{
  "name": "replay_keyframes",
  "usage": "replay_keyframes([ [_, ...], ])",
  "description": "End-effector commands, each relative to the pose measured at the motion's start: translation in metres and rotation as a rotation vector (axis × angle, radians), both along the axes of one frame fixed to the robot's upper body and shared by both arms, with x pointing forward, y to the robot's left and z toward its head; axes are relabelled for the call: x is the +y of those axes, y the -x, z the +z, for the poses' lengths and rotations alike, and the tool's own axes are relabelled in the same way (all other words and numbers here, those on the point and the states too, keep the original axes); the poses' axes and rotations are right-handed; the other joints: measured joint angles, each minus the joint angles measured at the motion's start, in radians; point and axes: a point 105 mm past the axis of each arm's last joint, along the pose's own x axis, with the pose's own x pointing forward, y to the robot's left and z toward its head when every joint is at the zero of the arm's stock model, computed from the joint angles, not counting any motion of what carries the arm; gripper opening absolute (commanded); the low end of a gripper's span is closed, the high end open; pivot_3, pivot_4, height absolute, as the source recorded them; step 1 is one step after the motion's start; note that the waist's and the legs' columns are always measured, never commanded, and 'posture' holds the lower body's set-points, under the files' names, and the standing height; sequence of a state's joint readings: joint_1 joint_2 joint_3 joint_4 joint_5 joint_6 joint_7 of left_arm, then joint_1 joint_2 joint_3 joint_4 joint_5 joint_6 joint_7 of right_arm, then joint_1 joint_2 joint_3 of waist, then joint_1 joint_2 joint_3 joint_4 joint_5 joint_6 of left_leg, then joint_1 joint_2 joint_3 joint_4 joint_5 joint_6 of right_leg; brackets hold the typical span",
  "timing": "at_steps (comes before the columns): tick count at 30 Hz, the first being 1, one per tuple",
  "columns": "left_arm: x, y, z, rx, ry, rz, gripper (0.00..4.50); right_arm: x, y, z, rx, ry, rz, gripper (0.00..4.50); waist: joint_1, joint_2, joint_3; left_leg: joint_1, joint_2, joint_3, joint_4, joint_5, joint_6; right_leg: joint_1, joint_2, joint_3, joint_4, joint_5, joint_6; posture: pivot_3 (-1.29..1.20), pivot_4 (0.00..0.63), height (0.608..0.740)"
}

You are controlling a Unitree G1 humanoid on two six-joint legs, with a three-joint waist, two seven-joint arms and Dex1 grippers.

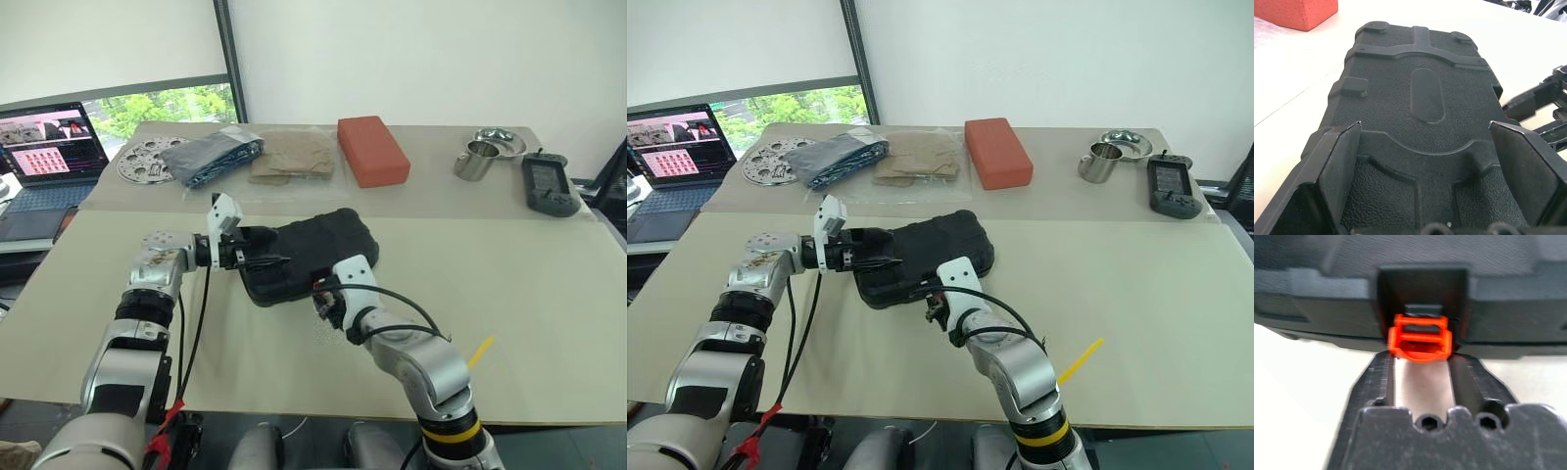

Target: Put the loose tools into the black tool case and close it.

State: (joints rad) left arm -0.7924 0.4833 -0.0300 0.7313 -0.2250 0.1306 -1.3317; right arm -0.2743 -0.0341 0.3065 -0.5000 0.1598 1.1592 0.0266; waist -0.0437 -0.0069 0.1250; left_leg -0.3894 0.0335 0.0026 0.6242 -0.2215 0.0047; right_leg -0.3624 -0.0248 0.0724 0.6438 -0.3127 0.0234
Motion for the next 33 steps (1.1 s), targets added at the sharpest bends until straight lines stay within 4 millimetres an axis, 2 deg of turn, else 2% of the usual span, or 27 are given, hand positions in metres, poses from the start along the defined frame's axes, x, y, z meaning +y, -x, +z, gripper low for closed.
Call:
replay_keyframes([
  [1, -0.002, 0.006, -0.016, 0.027, -0.066, -0.033, 4.5, 0.002, -0.004, 0.028, -0.117, -0.028, 0.005, 1.26, 0.0, 0.0, 0.0, 0.0, 0.0, 0.0, 0.0, 0.0, 0.0, 0.0, 0.0, 0.0, 0.0, 0.0, 0.0, 0.0, 0.15, 0.74],
  [8, -0.013, 0.013, -0.029, 0.003, -0.135, -0.094, 4.5, 0.003, -0.001, 0.035, -0.147, -0.008, 0.021, 1.26, 0.002, 0.0, 0.0, 0.0, 0.0, 0.0, 0.0, 0.0, 0.0, 0.0, 0.0, 0.0, 0.0, 0.0, 0.0, 0.0, 0.15, 0.74],
  [14, -0.011, 0.016, -0.049, -0.046, -0.267, -0.126, 4.5, 0.0, 0.002, 0.038, -0.171, 0.022, 0.033, 1.26, 0.005, 0.0, 0.0, 0.0, 0.0, 0.0, 0.0, 0.0, 0.0, 0.001, -0.001, 0.0, -0.001, 0.0, 0.0, 0.0, 0.15, 0.74],
  [22, -0.021, 0.019, -0.059, -0.081, -0.321, -0.166, 4.5, -0.004, 0.004, 0.037, -0.172, 0.042, 0.044, 1.26, 0.008, 0.001, -0.001, 0.001, -0.001, 0.0, 0.0, 0.0, 0.0, 0.005, -0.002, 0.0, -0.003, 0.0, 0.001, 0.0, 0.15, 0.74],
  [33, -0.019, 0.018, -0.062, -0.072, -0.324, -0.16, 4.5, -0.006, 0.005, 0.045, -0.204, 0.033, 0.038, 1.26, 0.006, 0.001, -0.002, 0.003, -0.001, 0.0, 0.0, 0.0, 0.0, 0.007, -0.002, 0.0, -0.003, -0.001, 0.002, 0.0, 0.15, 0.74],
])
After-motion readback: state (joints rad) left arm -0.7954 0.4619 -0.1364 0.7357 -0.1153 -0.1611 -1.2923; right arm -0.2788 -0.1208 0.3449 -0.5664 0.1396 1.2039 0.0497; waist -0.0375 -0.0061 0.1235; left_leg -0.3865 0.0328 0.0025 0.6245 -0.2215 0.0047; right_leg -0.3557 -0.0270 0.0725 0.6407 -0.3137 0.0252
